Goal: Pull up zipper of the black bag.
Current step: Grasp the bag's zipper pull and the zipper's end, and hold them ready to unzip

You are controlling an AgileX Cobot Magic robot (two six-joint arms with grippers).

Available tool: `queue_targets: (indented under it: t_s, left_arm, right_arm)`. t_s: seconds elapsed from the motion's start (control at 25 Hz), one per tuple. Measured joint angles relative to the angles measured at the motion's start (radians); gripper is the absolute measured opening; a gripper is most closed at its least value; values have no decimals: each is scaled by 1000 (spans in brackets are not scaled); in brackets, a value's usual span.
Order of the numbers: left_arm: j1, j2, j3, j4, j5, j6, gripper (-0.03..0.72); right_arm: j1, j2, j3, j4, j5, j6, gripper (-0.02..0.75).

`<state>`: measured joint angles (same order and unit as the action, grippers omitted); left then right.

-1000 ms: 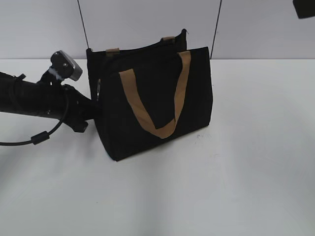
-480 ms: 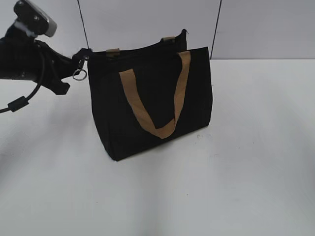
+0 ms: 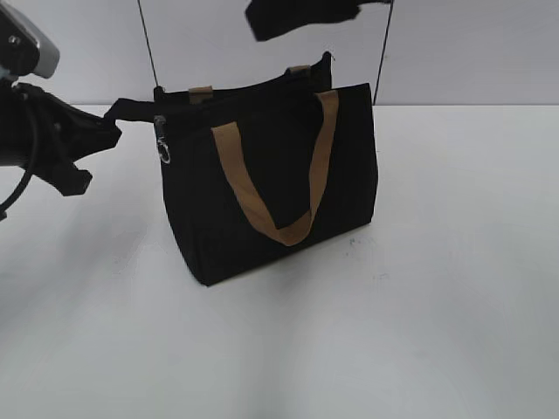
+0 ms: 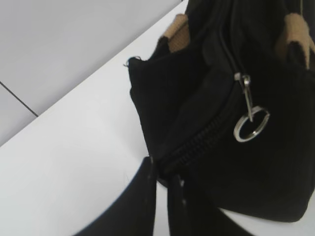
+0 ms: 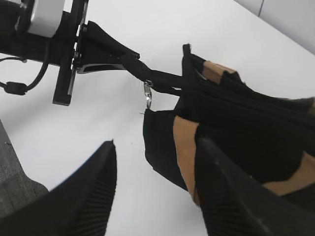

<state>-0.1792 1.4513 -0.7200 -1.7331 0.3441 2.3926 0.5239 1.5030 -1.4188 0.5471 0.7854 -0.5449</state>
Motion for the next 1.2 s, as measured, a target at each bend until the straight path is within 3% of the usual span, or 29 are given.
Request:
queue_targets:
  t_s: [0.32, 0.44, 0.72, 0.92, 1.2]
  left_arm:
    - [-2, -58, 32, 0, -1, -36, 27]
    - [-2, -59, 32, 40, -1, -151, 27]
    - [-2, -64, 32, 330, 104, -491, 27]
    - [-2, -96, 30, 393, 152, -591, 27]
    - [-2, -135, -39, 402, 151, -651, 27]
  right_arm:
    - [118, 144, 0, 0, -127, -23, 400]
    - [133, 164, 0, 0, -151, -37, 400]
    - [133, 168, 0, -3, -166, -41, 400]
    - [133, 168, 0, -24, -205, -45, 400]
    - [133, 168, 0, -47, -244, -54, 400]
